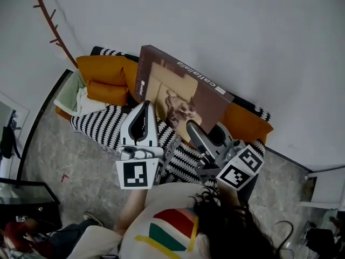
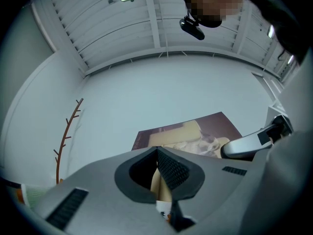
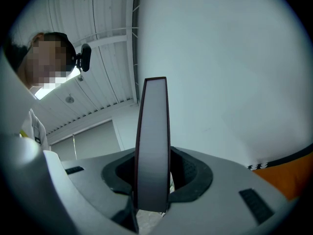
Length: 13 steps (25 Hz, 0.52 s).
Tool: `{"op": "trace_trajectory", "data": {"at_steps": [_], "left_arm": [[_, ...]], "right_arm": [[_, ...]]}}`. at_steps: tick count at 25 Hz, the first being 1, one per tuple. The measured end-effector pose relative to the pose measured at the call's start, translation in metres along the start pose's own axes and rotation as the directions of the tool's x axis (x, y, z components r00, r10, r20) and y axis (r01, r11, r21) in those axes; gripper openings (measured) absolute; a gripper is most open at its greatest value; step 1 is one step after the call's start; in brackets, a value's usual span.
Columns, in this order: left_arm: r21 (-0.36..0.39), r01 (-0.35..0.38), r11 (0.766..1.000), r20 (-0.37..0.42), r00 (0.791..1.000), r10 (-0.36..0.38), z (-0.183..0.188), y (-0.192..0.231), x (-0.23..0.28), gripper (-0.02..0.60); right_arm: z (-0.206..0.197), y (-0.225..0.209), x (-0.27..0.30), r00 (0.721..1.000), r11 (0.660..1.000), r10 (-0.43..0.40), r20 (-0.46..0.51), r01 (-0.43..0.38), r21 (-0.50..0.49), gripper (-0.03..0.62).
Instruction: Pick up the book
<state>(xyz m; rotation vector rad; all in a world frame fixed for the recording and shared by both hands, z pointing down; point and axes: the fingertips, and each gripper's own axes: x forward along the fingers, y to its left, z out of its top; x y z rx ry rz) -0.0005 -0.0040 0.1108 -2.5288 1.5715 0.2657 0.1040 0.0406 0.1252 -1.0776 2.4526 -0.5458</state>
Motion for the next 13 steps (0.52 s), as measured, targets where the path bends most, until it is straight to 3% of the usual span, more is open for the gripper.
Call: {"op": "trace_trajectory", "data": {"at_steps": [4, 13], "left_arm": [[0.011, -0.009, 1.000, 0.020, 1.000, 0.009, 0.013, -0.014, -0.025, 0.008], [0.013, -0.030, 0.999, 0.017, 0.999, 0.030, 0.011, -0.001, -0.028, 0.008]], "right_arm": [[0.000, 0.018, -0.024, 1.000, 1.000, 0.009, 0.007, -0.009, -0.007, 0.155], [-0.005, 0.015, -0.021, 1.000, 1.000, -0.002, 0.011, 0.002, 0.004, 0.155]]}}
